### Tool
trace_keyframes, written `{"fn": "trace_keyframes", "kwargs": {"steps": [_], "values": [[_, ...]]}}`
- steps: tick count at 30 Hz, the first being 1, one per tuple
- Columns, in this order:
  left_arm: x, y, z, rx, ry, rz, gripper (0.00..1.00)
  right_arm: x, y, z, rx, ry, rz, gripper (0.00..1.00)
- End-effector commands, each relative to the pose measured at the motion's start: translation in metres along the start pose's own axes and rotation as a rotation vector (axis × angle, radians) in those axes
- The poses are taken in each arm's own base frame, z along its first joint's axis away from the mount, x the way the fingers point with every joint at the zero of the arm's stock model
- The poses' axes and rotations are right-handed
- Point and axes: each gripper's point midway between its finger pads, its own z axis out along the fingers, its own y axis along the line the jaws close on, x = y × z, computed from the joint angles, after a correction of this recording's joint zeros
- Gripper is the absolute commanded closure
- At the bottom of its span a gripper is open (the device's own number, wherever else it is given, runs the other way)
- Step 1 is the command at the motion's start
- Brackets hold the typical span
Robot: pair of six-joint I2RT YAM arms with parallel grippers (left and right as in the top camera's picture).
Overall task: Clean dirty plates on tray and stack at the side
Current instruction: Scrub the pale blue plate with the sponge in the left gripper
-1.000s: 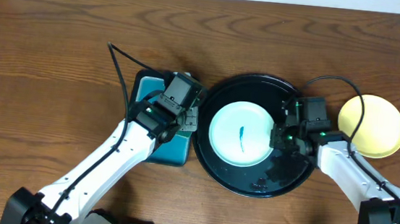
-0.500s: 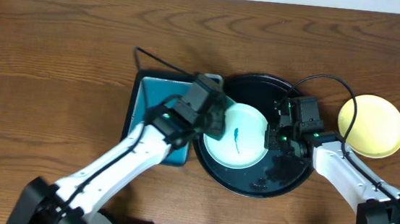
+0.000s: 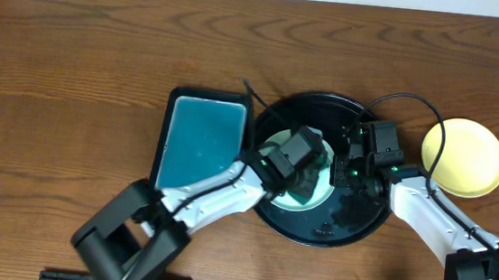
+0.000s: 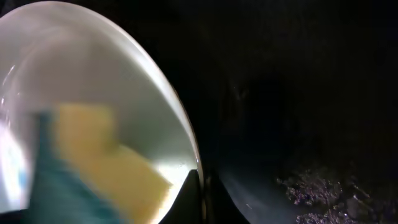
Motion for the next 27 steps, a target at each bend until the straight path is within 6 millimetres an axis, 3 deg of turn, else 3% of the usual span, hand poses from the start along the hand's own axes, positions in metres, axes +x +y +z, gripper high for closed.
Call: {"fn": "trace_keyframes", "kwargs": {"steps": [1, 7, 18, 27], "values": [[-0.001, -0.002, 0.013, -0.009, 0.003, 0.002, 0.93, 0.001, 0.001, 0.001, 0.004, 0.004, -0.019, 0.99], [0.008, 0.027, 0.03, -0.134, 0.018, -0.004, 0.93, 0.001, 0.001, 0.001, 0.004, 0.005, -0.019, 0.99], [0.008, 0.086, 0.021, -0.286, 0.047, -0.171, 0.93, 0.001, 0.001, 0.001, 0.004, 0.005, -0.019, 0.99], [0.019, 0.096, 0.017, -0.325, 0.09, -0.228, 0.93, 0.001, 0.001, 0.001, 0.004, 0.005, -0.019, 0.99]]}}
